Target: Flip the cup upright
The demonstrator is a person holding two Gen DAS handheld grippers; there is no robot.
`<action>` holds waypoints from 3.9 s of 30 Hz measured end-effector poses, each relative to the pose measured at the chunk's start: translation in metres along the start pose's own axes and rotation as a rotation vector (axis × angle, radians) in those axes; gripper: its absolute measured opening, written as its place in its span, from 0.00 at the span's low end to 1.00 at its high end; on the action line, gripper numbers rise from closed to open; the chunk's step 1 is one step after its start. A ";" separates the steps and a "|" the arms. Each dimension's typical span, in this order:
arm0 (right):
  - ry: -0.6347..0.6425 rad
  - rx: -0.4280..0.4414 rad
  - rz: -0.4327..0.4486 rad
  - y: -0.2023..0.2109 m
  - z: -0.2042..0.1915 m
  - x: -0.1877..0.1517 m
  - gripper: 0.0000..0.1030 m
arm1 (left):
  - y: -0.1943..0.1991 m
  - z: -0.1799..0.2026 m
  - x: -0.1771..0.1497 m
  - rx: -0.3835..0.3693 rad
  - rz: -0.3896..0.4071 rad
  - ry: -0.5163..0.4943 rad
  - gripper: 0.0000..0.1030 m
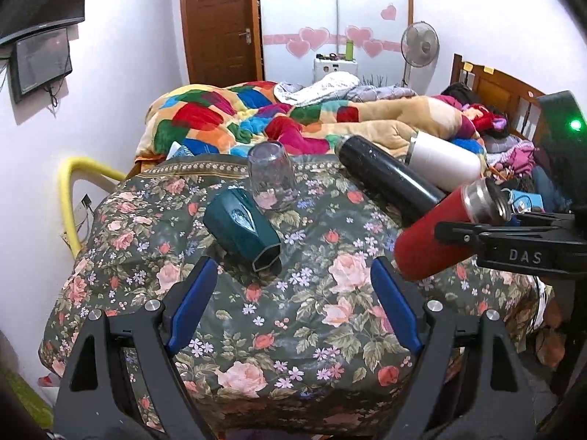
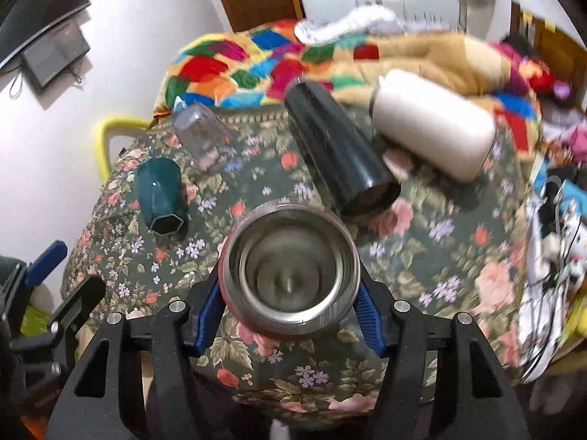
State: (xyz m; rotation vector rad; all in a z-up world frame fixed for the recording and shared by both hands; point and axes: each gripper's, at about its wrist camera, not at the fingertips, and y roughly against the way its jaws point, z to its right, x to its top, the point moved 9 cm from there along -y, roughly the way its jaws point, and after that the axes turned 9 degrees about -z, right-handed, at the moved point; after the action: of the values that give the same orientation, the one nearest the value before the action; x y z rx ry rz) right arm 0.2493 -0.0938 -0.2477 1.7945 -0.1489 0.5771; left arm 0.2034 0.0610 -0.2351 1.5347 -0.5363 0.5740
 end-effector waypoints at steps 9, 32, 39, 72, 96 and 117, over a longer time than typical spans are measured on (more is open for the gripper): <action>0.093 -0.059 0.060 0.011 -0.013 0.022 0.57 | 0.000 -0.003 0.004 0.001 0.002 0.022 0.83; 0.222 -0.071 -0.105 -0.043 -0.031 0.007 0.60 | -0.021 -0.016 0.005 -0.021 -0.040 0.087 0.83; 0.219 -0.052 -0.130 -0.046 -0.034 0.005 0.68 | -0.020 -0.016 0.005 -0.017 -0.039 0.085 0.83; 0.070 -0.030 0.759 0.316 -0.026 -0.034 0.83 | 0.289 0.046 0.047 -0.092 0.582 0.037 0.99; 0.070 -0.094 0.769 0.318 -0.027 -0.068 1.00 | 0.301 0.050 0.024 -0.054 0.590 0.033 1.00; 0.067 -0.088 0.757 0.317 -0.026 -0.072 1.00 | 0.295 0.055 0.026 -0.076 0.578 0.026 1.00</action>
State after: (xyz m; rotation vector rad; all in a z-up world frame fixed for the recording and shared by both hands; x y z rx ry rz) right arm 0.0559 -0.1803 0.0004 1.5976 -0.8152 1.1390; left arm 0.0332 -0.0058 0.0048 1.2915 -0.9813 0.9994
